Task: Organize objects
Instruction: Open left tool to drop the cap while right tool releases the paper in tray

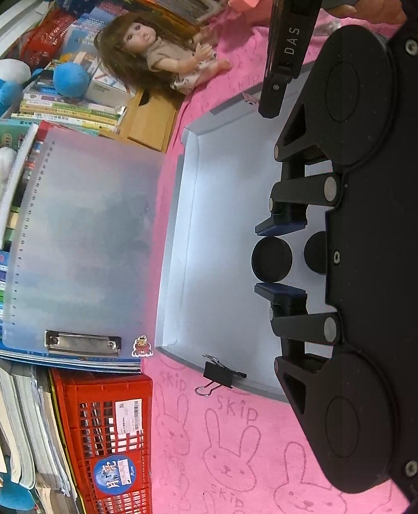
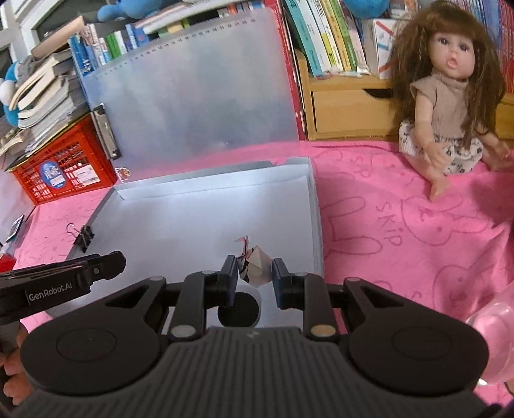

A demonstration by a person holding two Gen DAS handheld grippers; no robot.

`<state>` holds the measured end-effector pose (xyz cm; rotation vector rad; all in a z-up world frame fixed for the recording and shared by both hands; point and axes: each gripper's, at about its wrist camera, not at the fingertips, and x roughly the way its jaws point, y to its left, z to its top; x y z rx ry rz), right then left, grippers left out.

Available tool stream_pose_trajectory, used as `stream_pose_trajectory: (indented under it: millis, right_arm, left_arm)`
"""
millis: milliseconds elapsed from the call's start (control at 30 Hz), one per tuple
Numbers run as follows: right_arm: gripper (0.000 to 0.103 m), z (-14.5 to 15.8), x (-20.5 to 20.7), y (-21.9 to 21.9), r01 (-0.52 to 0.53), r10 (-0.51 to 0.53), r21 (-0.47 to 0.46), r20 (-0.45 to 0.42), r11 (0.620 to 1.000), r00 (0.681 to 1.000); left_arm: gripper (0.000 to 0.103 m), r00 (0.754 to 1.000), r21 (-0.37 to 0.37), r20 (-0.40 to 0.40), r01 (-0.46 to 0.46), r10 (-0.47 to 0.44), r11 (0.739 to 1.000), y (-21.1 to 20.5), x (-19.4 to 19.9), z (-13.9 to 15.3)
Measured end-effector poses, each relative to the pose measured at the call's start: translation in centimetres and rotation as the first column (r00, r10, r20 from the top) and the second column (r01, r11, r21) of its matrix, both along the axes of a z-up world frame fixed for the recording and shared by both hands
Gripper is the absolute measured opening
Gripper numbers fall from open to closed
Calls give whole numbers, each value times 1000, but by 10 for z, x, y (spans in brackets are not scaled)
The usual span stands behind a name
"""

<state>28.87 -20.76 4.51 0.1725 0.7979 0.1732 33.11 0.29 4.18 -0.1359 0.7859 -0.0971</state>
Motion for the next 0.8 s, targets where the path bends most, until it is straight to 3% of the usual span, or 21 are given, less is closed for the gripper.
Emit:
stream_pose_trajectory:
  millis: [800]
  right_arm:
    - [28,-22,14,0,13,-14,-18,-36,1000,999]
  left_arm:
    - [30,999,45,-36,0,1,999,0,14,-23]
